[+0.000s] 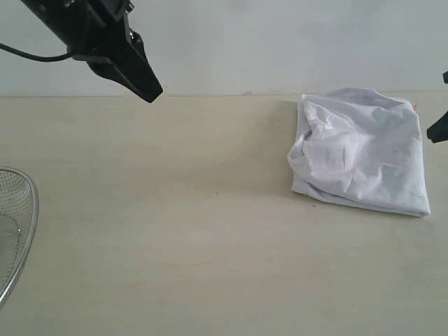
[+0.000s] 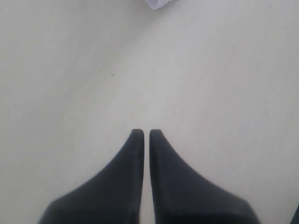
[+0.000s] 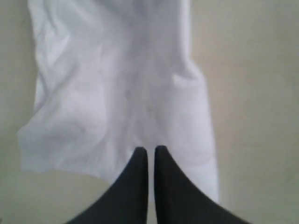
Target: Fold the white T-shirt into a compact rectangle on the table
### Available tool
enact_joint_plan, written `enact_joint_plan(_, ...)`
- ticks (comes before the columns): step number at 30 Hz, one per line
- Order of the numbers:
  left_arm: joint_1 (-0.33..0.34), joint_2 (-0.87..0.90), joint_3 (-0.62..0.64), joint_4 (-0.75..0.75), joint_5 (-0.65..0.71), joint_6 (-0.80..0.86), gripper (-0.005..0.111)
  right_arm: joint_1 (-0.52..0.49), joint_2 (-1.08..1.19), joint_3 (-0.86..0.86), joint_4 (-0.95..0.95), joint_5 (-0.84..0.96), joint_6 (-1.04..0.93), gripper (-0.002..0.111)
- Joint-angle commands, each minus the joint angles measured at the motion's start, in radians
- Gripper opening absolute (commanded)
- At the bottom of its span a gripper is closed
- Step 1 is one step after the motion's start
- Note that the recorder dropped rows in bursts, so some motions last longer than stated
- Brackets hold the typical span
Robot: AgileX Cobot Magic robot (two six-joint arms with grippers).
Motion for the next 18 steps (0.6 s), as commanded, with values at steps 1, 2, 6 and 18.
enact_joint_plan(1, 0.025, -0.062, 0.005, -0.088, -0.001, -0.001, 0.004, 0.0, -0.152, 0.224, 0.153, -0.046, -0.142, 0.0)
enact_joint_plan(2, 0.038, -0.076, 0.005, -0.125, -0.001, -0.001, 0.004, 0.0, -0.192, 0.289, 0.197, -0.064, -0.196, 0.0)
enact_joint_plan(6, 0.098, -0.127, 0.007, -0.239, -0.001, -0.001, 0.004, 0.037, -0.357, 0.528, 0.38, -0.164, -0.386, 0.0)
enact_joint_plan(18, 0.185, -0.402, 0.177, -0.43, -0.251, -0.04, 0.004, 0.561, -0.715, 0.881, 0.528, -0.607, -0.684, 0.0)
